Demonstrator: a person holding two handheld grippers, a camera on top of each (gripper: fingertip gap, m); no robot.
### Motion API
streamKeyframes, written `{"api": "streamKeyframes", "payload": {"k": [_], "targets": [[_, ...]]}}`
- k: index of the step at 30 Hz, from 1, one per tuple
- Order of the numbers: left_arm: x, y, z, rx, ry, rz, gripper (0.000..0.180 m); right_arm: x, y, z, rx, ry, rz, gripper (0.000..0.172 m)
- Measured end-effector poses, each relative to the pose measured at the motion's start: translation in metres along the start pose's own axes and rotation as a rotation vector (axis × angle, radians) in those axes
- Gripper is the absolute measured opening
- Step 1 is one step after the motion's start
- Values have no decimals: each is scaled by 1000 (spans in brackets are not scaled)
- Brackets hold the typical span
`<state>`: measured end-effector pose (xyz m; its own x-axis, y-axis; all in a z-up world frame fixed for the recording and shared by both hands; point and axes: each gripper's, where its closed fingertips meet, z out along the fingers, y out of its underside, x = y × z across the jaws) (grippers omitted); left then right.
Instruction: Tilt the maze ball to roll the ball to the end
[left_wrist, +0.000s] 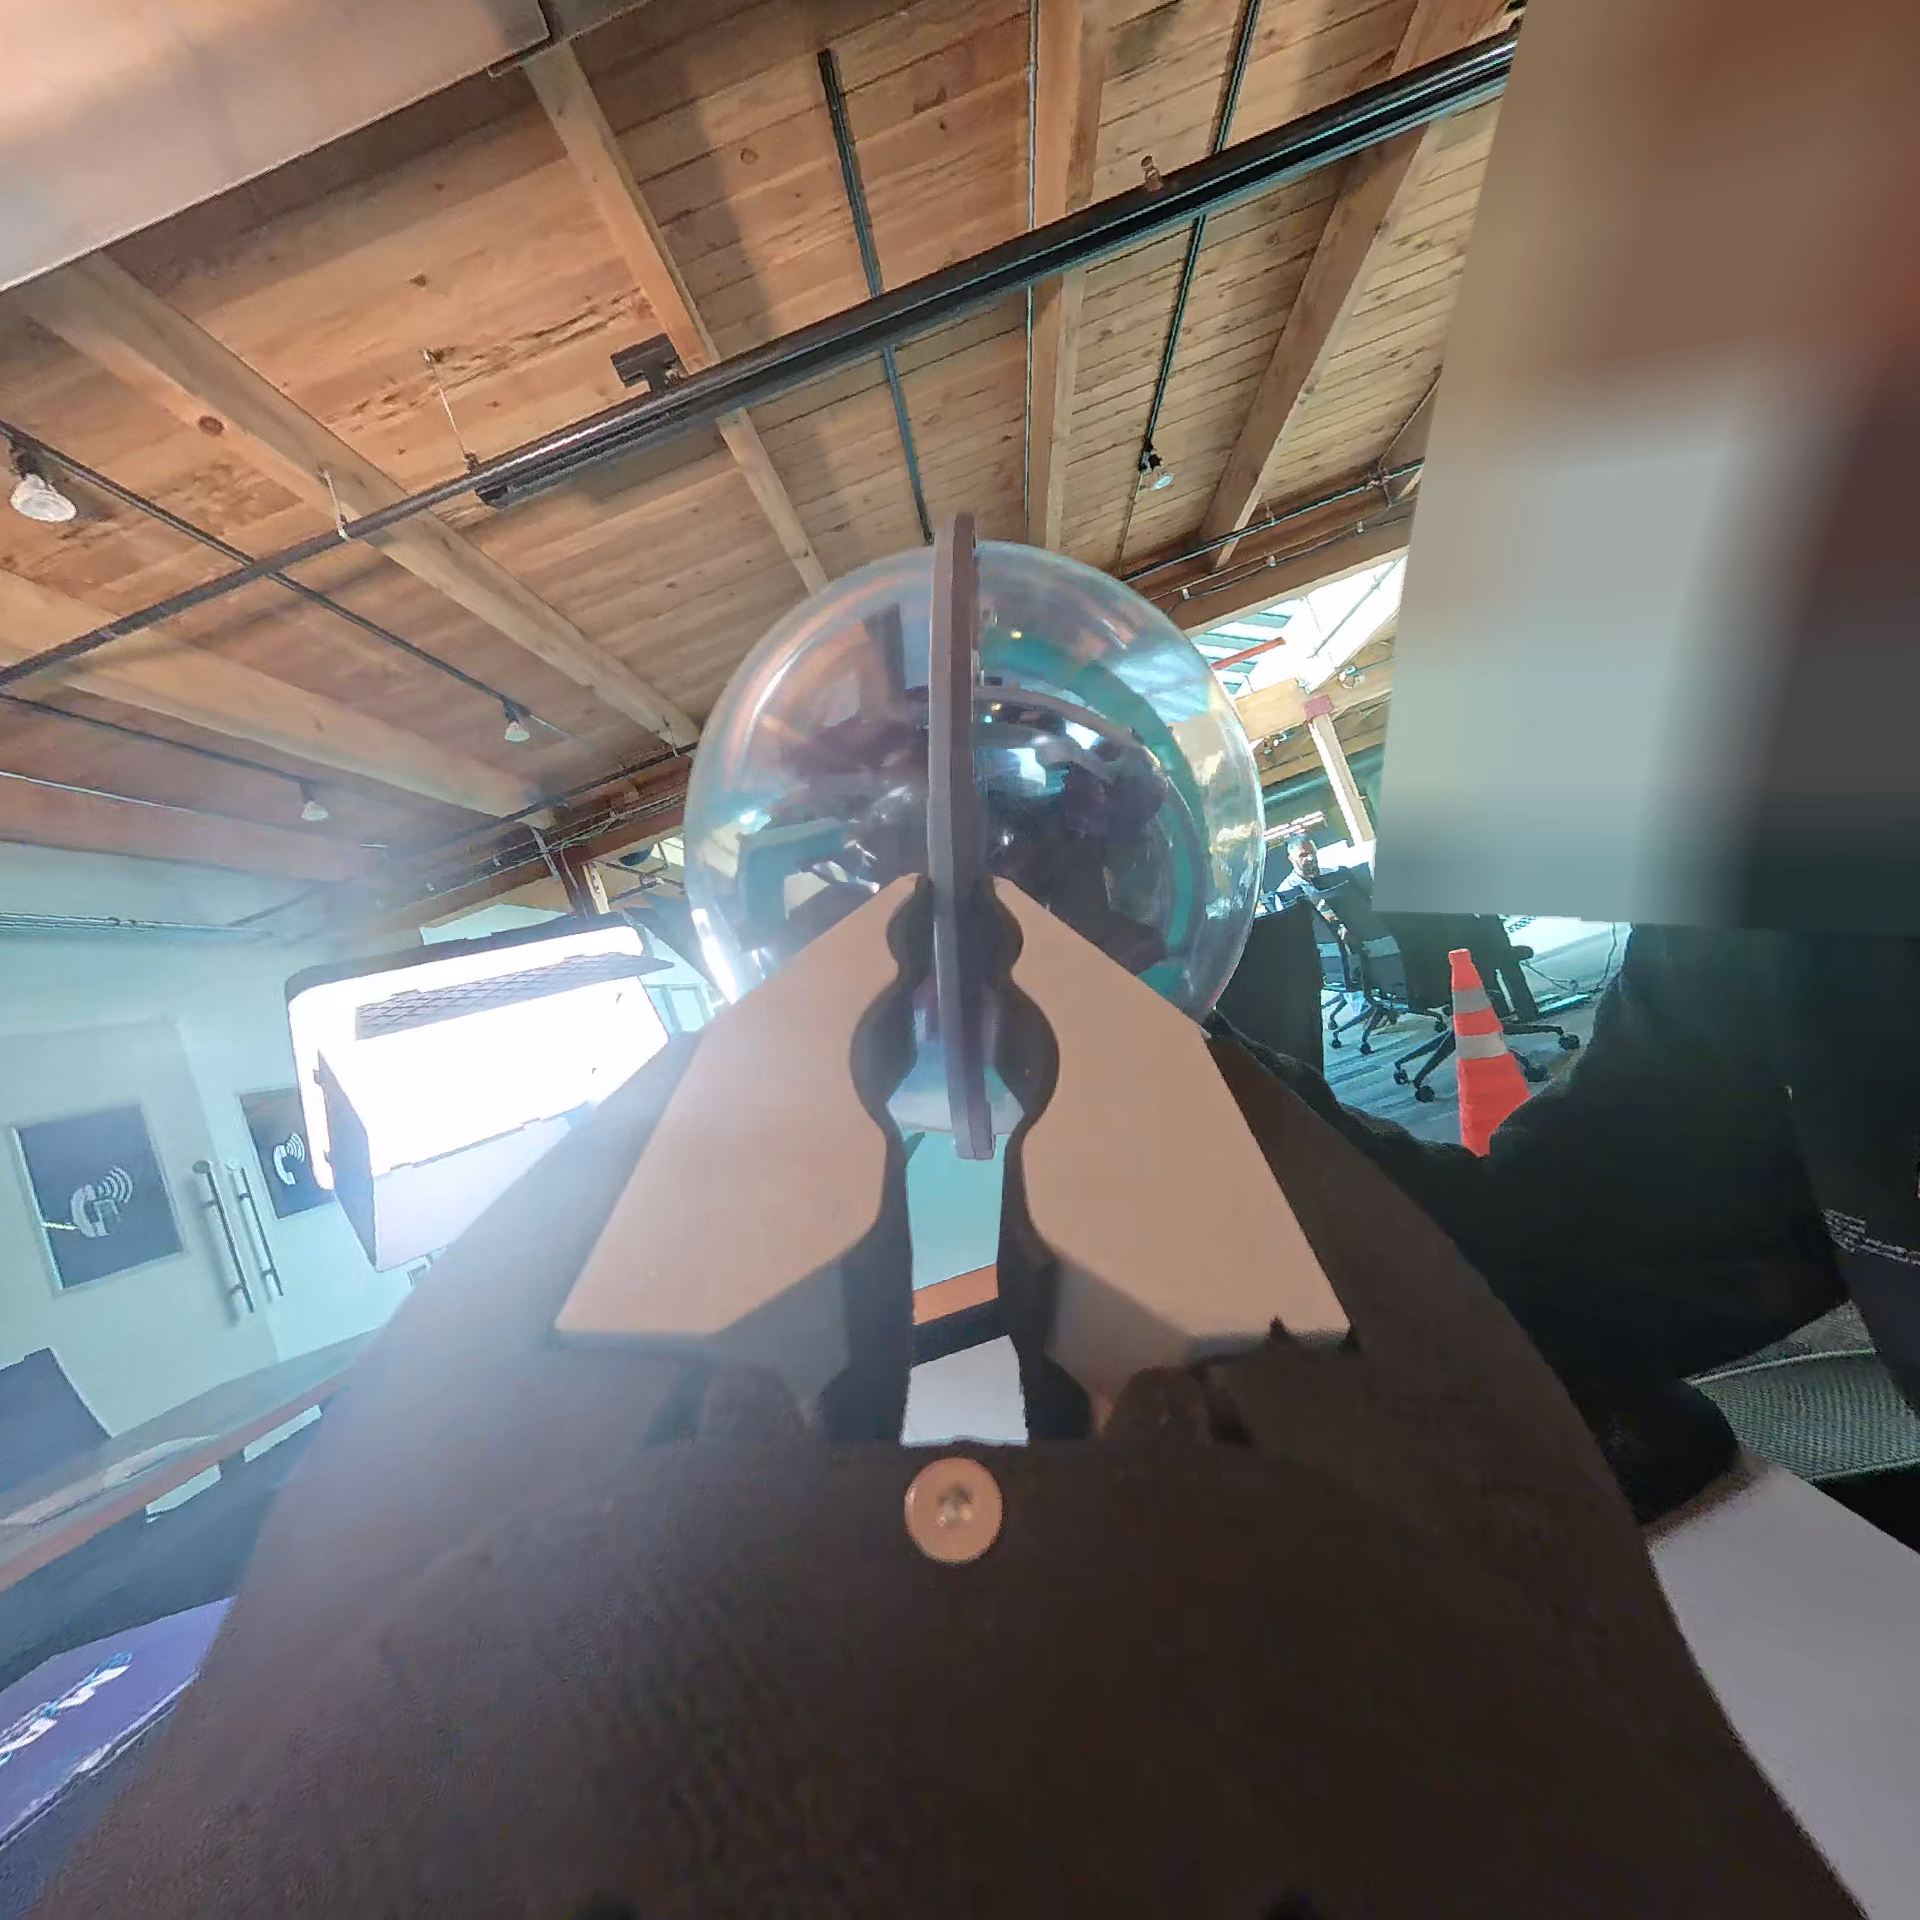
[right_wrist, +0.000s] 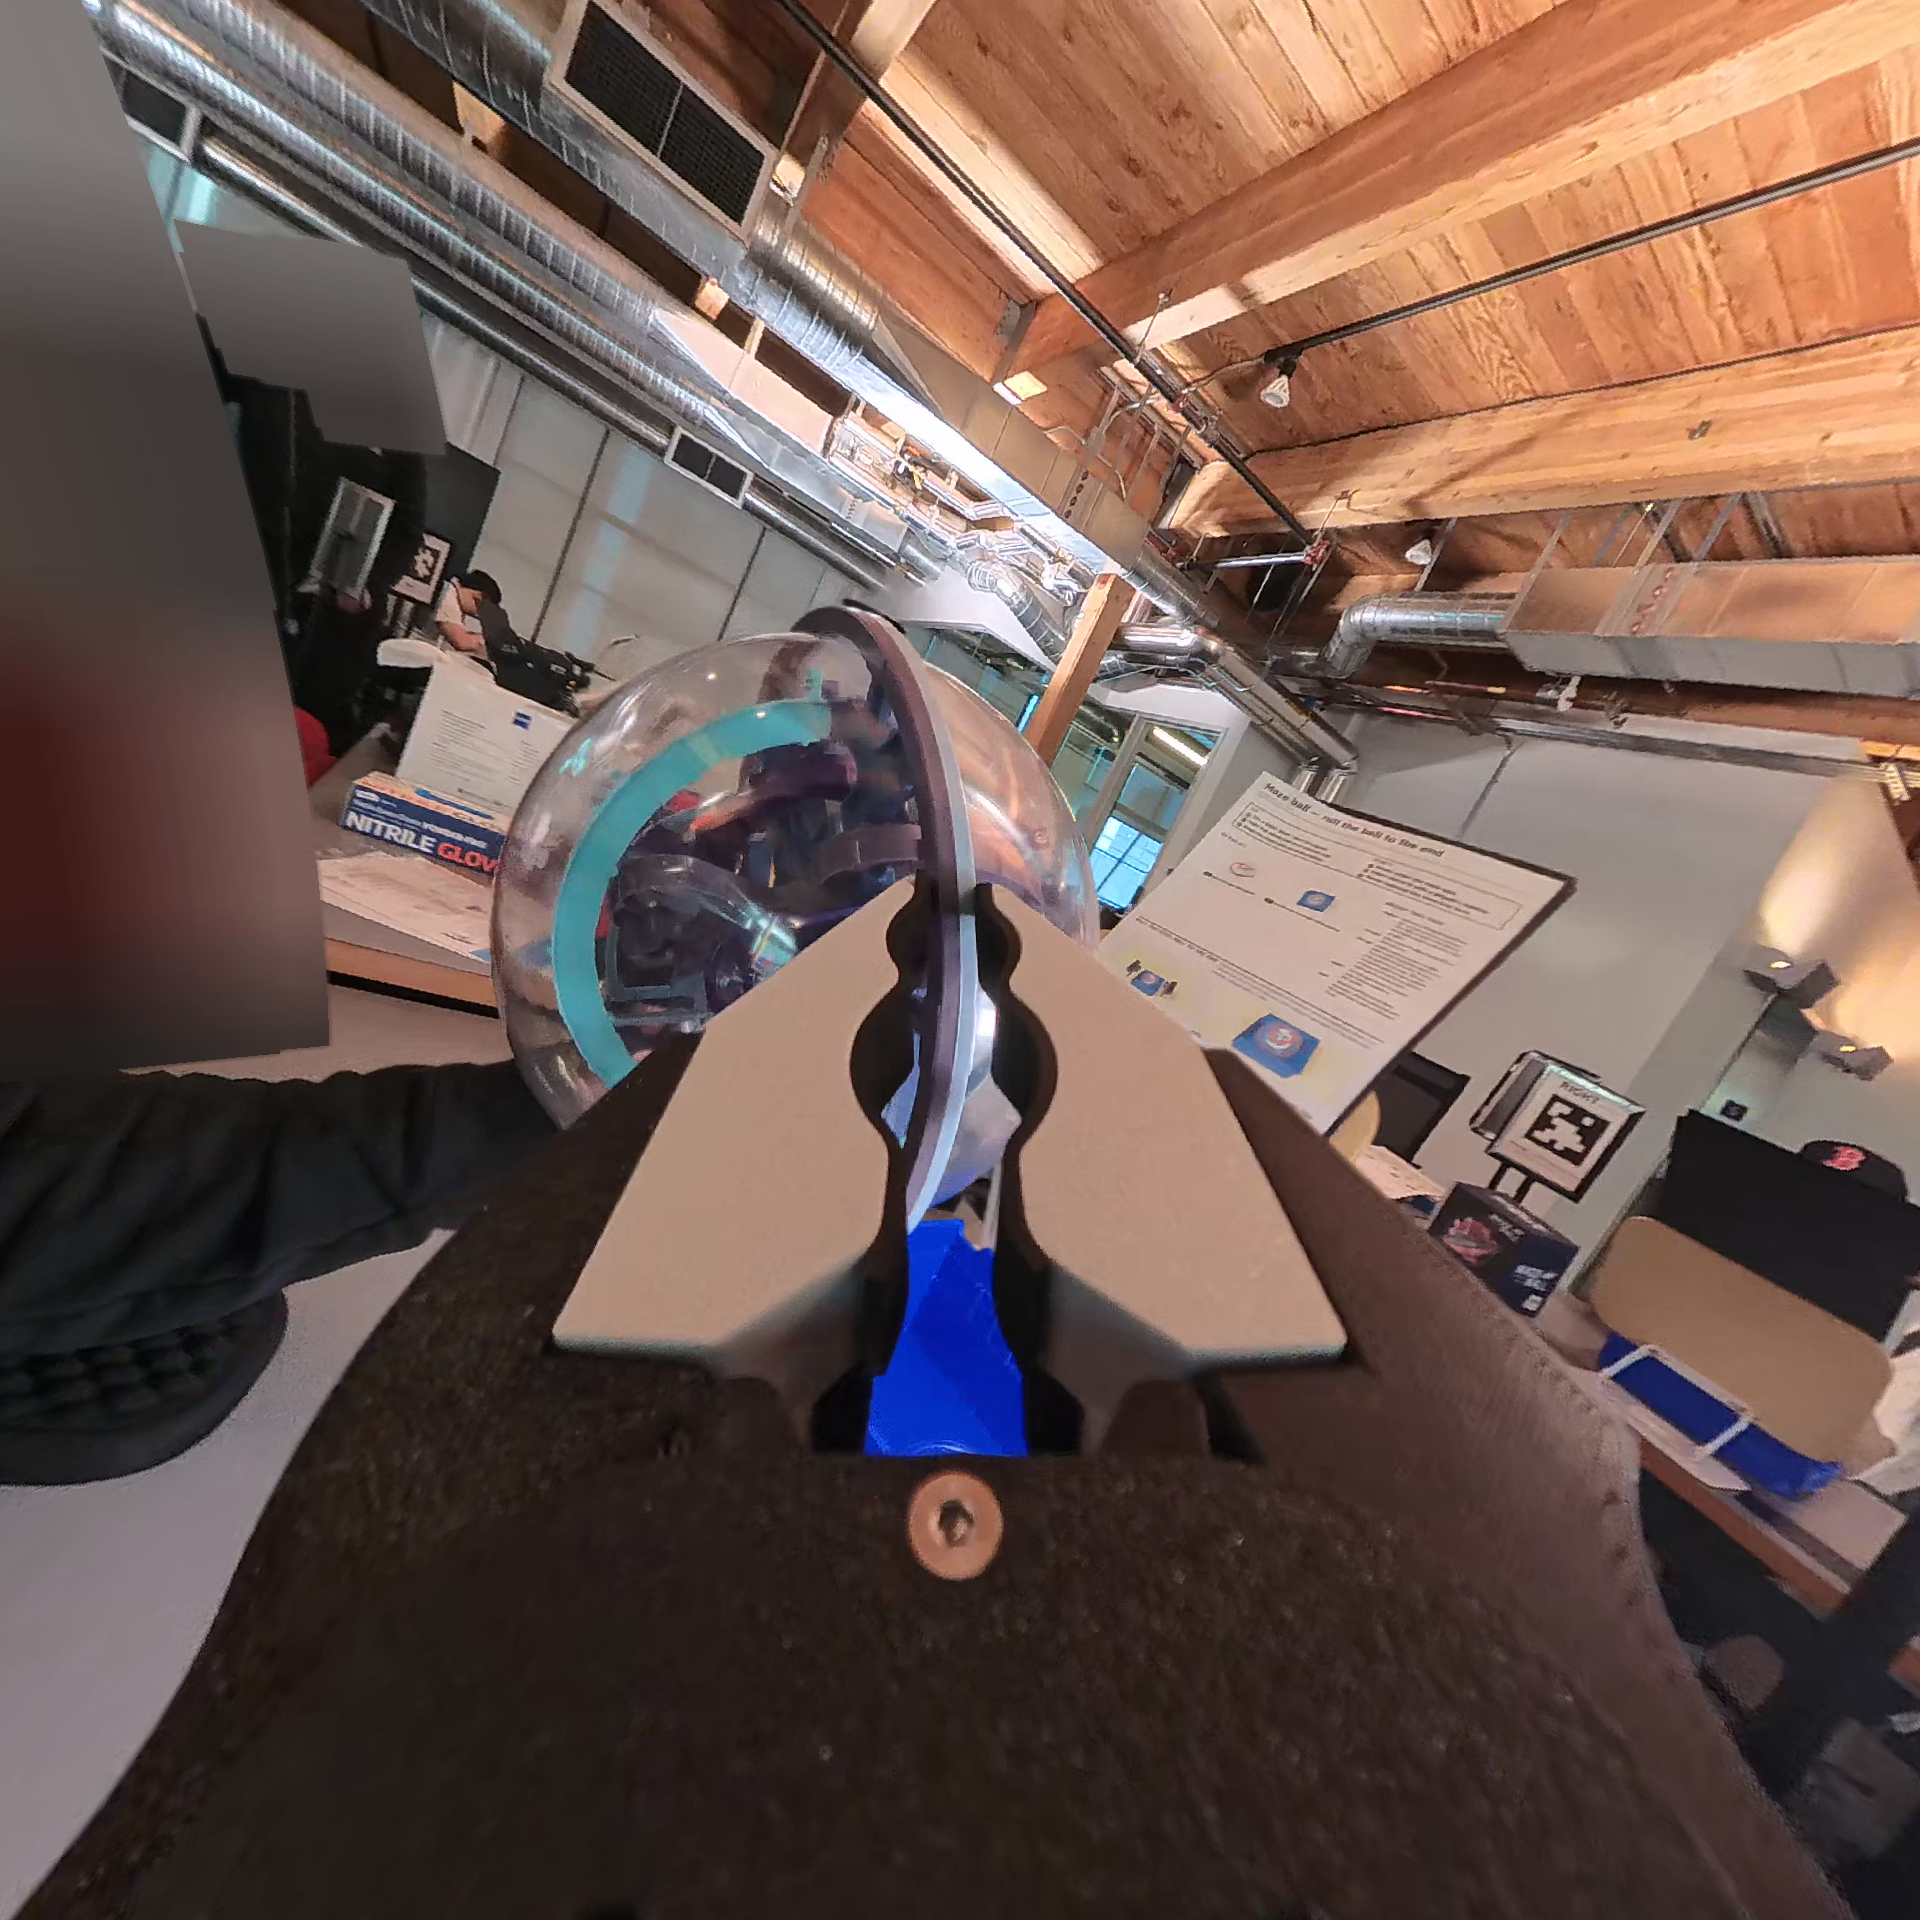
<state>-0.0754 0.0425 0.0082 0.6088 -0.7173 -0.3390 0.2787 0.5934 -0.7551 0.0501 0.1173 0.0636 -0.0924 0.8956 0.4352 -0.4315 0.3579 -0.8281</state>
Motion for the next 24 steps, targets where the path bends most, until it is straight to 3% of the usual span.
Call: {"api": "streamKeyframes", "payload": {"k": [9, 24], "targets": [[6, 3, 3, -9, 18, 43, 6, -9, -13, -3, 44, 3, -101, 5], [34, -53, 13, -96, 23, 263, 6, -18, -11, 1, 140, -48, -123, 4]]}}
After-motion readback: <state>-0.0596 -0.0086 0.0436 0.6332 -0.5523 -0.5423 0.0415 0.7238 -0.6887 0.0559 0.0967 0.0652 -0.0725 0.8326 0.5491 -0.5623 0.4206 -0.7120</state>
